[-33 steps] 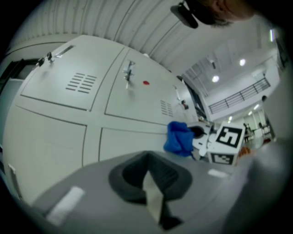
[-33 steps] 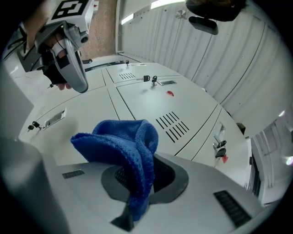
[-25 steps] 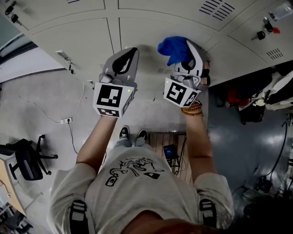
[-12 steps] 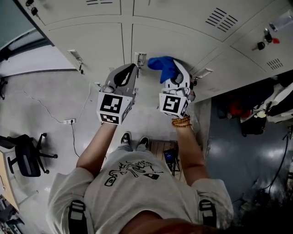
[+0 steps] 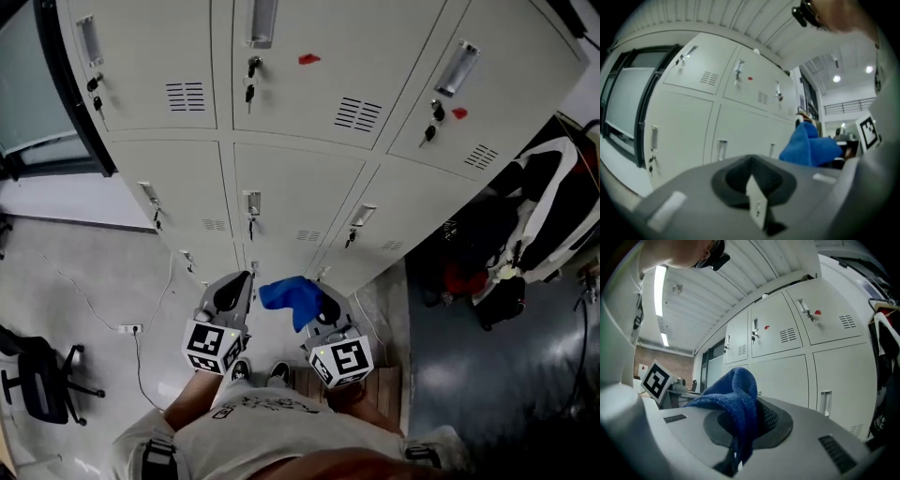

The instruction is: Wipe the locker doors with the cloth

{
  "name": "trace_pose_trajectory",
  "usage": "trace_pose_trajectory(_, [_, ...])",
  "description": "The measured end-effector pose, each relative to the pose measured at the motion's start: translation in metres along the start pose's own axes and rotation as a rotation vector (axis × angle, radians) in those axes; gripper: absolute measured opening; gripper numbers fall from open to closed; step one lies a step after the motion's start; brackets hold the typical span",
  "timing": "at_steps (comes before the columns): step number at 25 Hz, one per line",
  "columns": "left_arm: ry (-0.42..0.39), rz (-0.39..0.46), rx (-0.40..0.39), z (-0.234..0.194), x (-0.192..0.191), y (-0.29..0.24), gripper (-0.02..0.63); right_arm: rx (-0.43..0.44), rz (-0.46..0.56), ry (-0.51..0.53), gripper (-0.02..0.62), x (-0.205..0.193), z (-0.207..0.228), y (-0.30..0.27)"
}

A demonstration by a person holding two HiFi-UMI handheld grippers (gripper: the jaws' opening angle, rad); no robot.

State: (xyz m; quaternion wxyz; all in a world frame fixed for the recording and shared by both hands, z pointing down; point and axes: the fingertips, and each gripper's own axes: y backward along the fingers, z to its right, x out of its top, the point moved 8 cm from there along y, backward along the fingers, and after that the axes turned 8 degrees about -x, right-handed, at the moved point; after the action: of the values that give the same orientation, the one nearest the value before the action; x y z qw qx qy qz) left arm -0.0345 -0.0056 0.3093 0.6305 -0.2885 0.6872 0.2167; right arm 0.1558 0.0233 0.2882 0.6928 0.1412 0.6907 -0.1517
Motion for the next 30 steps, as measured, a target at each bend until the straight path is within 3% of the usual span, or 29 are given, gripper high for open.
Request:
trace_pose_trajectory(9, [0.006,0.035,-0.156,0.041,0.001,0.071,0.002,-0.019,0.012,-0.084,0.029,0.014,-0.07,0.074])
trace_pose_trajectory(12, [-0.005,0.056,-0.161,0.038,0.004,0.119,0.002,-0.051,0.001,-0.13,0.029,0.012,-0.106,0.093])
trace_pose_trajectory(18, [-0.034,0.01,-0.159,0.03,0.003,0.19,0.002,-0.04,-0.009,-0.175,0.029,0.006,-0.164,0.109])
trace_pose_trajectory(24, [-0.031,0.042,-0.136,0.043,0.005,0.203,0.002,-0.018,0.017,-0.177,0.029,0.009,-0.178,0.125])
trace_pose_trajectory(30, [0.012,0.05,-0.156,0.071,0.001,0.197,0.002,-0.036,0.029,-0.149,0.029,0.017,-0.165,0.151])
